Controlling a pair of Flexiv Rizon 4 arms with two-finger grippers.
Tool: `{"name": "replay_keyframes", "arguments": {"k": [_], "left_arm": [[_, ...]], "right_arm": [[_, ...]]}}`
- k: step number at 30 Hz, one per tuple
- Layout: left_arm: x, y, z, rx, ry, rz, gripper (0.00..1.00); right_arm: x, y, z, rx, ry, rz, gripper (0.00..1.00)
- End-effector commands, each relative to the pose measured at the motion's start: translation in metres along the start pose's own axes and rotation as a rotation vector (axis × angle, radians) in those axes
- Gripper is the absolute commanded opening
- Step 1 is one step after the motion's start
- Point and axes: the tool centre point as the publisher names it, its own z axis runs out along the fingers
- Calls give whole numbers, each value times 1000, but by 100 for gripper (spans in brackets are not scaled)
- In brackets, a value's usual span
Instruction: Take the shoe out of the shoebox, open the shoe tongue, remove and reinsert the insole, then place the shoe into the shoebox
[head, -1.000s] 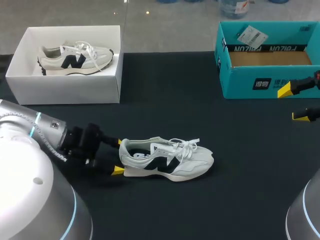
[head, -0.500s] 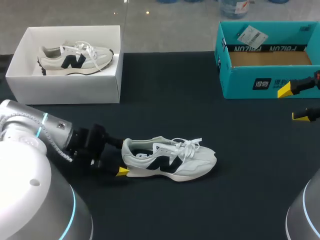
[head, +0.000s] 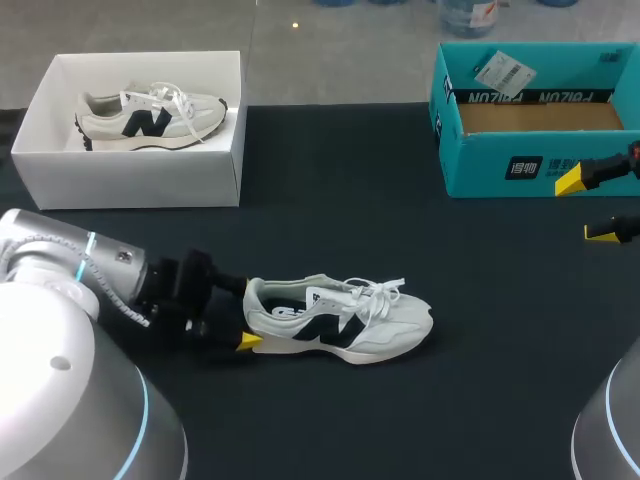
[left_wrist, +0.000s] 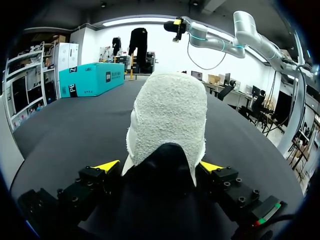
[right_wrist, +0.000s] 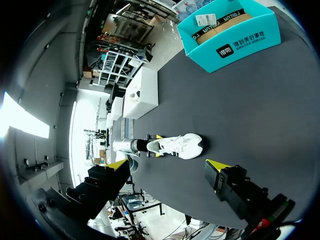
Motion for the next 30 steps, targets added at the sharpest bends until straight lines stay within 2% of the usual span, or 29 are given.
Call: {"name": "replay_keyframes", "arguments": {"k": [1,24,25,26,27,28,30], "left_arm": [[-1,-1,4,-2,17,4,100],[4,-8,24,-11,73,21,100],[4,-8,24,-14,76,24,95],[4,-7,25,-17,79,26,45],[4,-7,25,-19,79,26,35],[4,-7,26,-19,85,32,0],[5,-7,26,-22,86,34,0]], "right_arm": [[0,0,1,1,-2,2,100],[0,0,1,1,-2,2,100],[0,0,1,1,-2,2,100],[0,0,1,1,-2,2,100],[0,0,1,1,-2,2,100],[0,0,1,1,-2,2,100],[0,0,1,1,-2,2,100]]}}
